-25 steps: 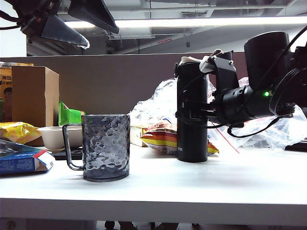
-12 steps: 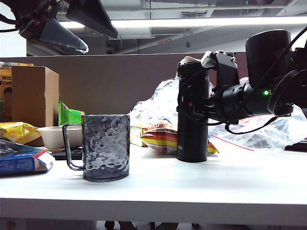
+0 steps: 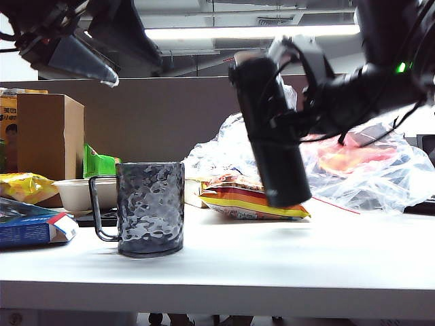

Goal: Pick up the black thermos, pour some water into the cup, then place the black thermos back on the table.

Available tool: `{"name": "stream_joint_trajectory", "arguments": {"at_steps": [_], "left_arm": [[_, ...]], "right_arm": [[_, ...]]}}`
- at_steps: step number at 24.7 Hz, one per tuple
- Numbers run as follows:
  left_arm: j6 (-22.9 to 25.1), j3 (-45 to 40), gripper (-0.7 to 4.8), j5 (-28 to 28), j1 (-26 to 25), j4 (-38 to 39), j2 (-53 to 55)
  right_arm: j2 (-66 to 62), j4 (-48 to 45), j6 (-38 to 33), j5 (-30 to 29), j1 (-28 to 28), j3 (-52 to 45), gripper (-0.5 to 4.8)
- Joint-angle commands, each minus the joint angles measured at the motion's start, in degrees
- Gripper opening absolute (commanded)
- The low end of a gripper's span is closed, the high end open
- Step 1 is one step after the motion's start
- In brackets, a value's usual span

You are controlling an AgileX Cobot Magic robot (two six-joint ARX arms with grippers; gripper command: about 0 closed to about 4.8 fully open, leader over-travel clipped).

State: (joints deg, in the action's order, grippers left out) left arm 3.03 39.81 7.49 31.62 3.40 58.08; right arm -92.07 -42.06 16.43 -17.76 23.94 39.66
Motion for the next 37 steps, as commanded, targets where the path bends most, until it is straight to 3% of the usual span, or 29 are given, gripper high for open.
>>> {"name": "stream_joint_trajectory", "arguments": {"at_steps": [1,4,8,12,20,25,31,37], "left_arm": [[0.20,0.17,4.79,0.24,0.07,8.26,-0.07],[0.20,0.17,4.79,0.26,0.07,15.47,-0.07],[0.07,0.17,4.79,2.08,0.07,15.15,-0.07],[0.17,0.17,4.79,3.02,0.07,16.24,-0.09],[4.15,0.17,4.79,1.25,0.07,17.05,-0.07],[4.31,0.17,4.79,1.01,0.07,16.90,-0.07],[5.44,0.17,4.79,-1.14,0.07,16.66,-0.07],[5.53,0.17,4.79,-1.25,0.07,16.66,-0.09]], "right_arm": [[5.09,1.77,12.52,1.03,0.81,0.70,1.88],[5.57,2.93,20.74,4.17,3.93,1.55,1.88],[2.32,5.05,30.38,6.47,8.28,6.67,1.88],[-3.85,4.92,41.46,10.21,8.50,12.37,1.88],[-3.93,4.26,61.90,9.94,8.68,12.66,1.88],[-3.96,3.28,62.42,10.19,8.70,12.63,1.88],[-3.96,3.32,52.13,10.16,8.70,12.63,1.88],[-3.96,-1.53,59.56,9.94,8.70,12.66,1.88]]}}
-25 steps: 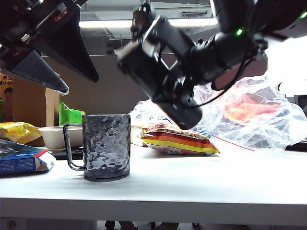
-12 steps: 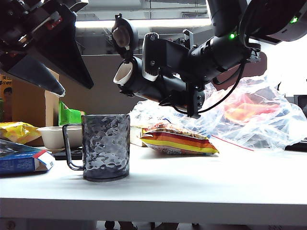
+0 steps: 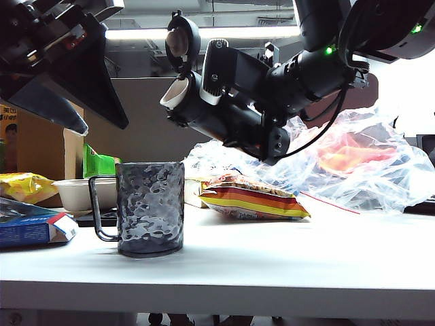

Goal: Pick up the black thermos, pour some water into the cup, then place the black thermos back on the table.

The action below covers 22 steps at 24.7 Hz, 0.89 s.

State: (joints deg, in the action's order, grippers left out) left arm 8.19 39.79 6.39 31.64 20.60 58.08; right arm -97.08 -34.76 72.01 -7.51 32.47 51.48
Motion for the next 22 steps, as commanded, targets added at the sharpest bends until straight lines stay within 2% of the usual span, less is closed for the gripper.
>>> {"name": "stream_joint_trajectory", "arguments": {"at_steps": [1,4,7,10,13,18,22], "left_arm": [[0.37,0.20,4.79,-0.15,0.04,-0.55,-0.09],[0.35,0.20,4.79,-0.15,0.04,-0.52,-0.09],[0.35,0.20,4.79,-0.20,0.04,-0.55,-0.09],[0.13,0.20,4.79,-0.17,0.04,-0.48,-0.20],[0.17,0.20,4.79,-0.15,0.04,-0.57,-0.20],[0.13,0.20,4.79,-0.09,0.04,-0.44,-0.20],[0.15,0.20,4.79,-0.11,0.04,0.00,-0.20]], "right_arm": [[1.05,-10.29,6.12,-0.44,0.20,0.83,1.88],[1.05,-11.80,12.26,-5.03,0.20,0.85,1.88],[1.05,-11.78,13.49,-6.38,0.22,0.83,1.88],[1.05,-11.76,18.71,-6.82,0.15,0.83,1.88],[1.05,-11.63,18.71,-9.33,0.13,0.83,1.88],[1.05,-11.37,24.17,-9.18,0.13,0.83,1.88],[0.92,-10.32,24.22,-9.18,0.09,0.83,1.88]]}}
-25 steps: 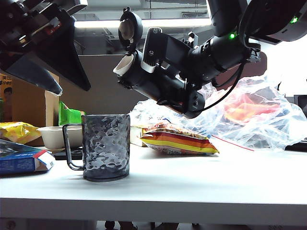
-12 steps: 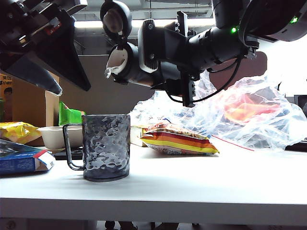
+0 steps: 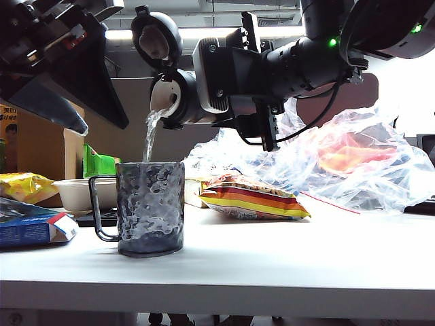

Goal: Pick up the black thermos, pour some water into the cup, then place the black thermos back on the table.

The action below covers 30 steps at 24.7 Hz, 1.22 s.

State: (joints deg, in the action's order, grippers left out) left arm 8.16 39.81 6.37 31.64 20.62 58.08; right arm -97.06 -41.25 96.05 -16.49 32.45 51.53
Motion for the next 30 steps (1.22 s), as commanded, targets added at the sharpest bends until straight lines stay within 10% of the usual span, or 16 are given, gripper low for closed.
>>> {"name": "stream_joint_trajectory", "arguments": {"at_steps": [1,30], "left_arm": [[0.17,0.17,4.79,-0.09,0.04,0.02,-0.20],[-0.07,0.17,4.79,-0.11,0.04,0.31,-0.20]], "right_arm": [[0.90,-3.67,0.15,-0.20,0.04,0.79,1.88],[0.87,-3.56,2.16,-1.70,-1.64,0.90,1.88]]}}
